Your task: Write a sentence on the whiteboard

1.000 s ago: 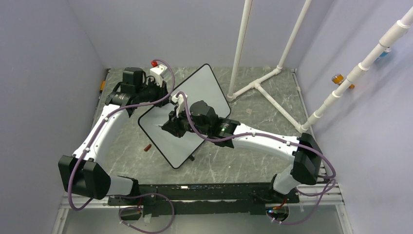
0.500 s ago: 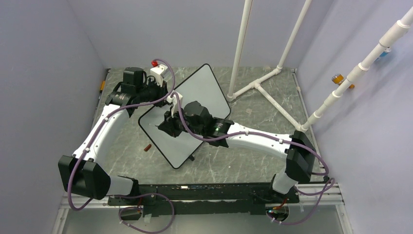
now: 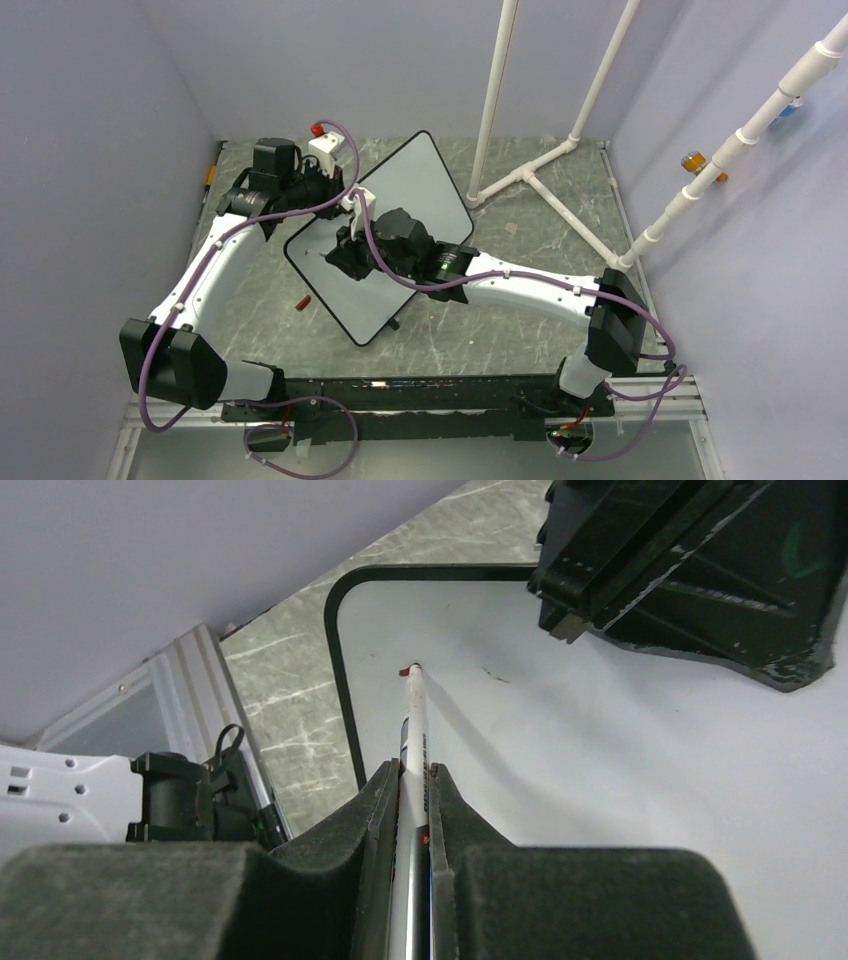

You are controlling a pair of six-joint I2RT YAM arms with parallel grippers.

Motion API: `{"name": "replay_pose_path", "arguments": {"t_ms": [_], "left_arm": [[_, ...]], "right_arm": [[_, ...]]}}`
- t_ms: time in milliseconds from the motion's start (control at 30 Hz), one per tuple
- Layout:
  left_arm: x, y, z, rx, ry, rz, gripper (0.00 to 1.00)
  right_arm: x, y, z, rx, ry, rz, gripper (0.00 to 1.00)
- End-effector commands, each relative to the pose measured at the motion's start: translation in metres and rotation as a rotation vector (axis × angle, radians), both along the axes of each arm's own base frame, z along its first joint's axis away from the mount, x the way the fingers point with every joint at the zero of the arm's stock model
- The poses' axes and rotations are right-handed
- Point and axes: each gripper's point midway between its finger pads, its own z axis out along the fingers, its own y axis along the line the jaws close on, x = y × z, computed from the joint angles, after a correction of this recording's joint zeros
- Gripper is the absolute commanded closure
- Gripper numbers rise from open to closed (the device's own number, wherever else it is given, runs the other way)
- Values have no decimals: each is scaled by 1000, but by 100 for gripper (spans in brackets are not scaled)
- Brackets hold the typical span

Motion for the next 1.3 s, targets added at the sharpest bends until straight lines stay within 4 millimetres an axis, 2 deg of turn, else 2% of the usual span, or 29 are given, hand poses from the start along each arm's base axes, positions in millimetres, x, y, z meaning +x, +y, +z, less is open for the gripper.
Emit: {"name": "replay_pose_path", "arguments": {"t_ms": [0,200,500,800,867,1267], "left_arm": [[-15,30,-52,236,96,35,100],[-15,30,-52,238,95,34,100],[-14,31,-51,244,95,46,100],[-12,34,-54,256,103,61,100],[-12,34,-54,256,104,62,100],[-12,34,-53,253,104,61,100]], "right_arm": [[27,-6,6,-15,-30,-113,100],[41,-14,6,-22,-25,-148,100],[42,-20,9,-43,-37,-162,100],[18,-25,28,0,-67,-66,100],[14,-23,37,33,-81,-48,100],[2,-11,39,42,-80,6,100]]}}
